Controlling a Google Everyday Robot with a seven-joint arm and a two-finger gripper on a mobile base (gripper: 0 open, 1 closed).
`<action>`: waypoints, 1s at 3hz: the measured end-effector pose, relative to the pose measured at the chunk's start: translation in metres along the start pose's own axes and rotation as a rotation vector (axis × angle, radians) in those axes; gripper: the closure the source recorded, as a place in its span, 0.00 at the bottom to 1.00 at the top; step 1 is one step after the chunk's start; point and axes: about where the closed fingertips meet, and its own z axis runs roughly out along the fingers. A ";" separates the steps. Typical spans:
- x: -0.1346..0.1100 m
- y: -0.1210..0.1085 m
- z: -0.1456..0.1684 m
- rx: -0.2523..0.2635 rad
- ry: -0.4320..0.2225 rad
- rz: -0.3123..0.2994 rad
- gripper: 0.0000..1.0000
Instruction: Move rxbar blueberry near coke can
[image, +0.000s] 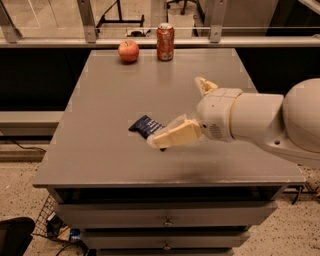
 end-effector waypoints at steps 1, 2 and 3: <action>0.005 0.011 0.024 -0.064 -0.046 0.002 0.00; 0.009 0.025 0.047 -0.127 -0.079 0.000 0.00; 0.016 0.036 0.061 -0.163 -0.084 0.008 0.00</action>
Offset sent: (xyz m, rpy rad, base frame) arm 0.0148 0.0650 -0.0497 0.1183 0.0119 0.1986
